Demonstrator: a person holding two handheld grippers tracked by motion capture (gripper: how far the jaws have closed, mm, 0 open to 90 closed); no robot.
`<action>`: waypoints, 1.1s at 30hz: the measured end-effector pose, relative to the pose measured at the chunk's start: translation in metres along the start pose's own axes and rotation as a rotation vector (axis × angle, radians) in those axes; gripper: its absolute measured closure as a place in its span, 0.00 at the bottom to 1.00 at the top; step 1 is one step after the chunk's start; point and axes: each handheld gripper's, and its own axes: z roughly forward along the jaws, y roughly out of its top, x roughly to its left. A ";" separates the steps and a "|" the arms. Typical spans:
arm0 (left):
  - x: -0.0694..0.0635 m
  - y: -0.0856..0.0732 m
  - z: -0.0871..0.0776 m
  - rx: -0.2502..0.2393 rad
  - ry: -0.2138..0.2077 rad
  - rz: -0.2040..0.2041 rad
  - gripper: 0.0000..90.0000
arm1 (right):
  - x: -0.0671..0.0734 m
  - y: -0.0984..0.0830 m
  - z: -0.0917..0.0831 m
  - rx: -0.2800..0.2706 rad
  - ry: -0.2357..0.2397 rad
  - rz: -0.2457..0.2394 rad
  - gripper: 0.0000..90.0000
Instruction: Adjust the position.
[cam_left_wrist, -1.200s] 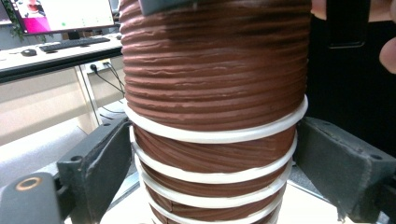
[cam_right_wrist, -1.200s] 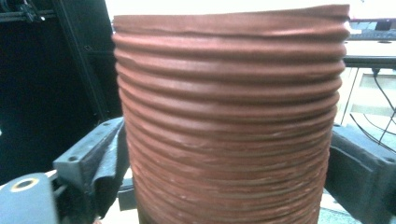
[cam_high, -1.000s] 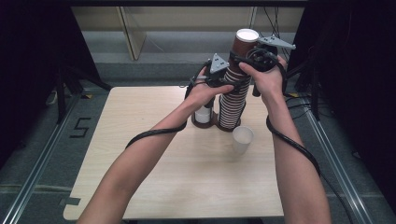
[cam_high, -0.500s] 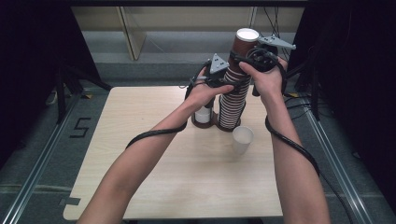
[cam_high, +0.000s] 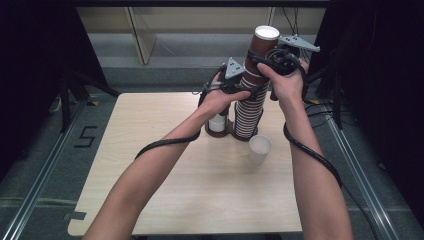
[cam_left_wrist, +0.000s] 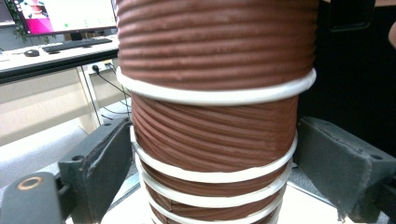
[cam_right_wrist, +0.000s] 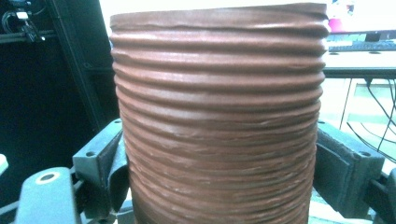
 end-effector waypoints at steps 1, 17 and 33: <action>0.000 0.000 0.000 0.000 0.001 0.001 0.12 | 0.000 0.001 -0.001 -0.006 -0.001 0.012 0.19; 0.000 0.001 0.000 0.004 0.002 0.014 0.12 | -0.003 0.016 -0.008 -0.093 0.016 0.033 0.20; 0.000 0.002 0.000 0.012 0.009 0.028 0.12 | -0.002 0.037 -0.025 -0.172 0.039 0.067 0.20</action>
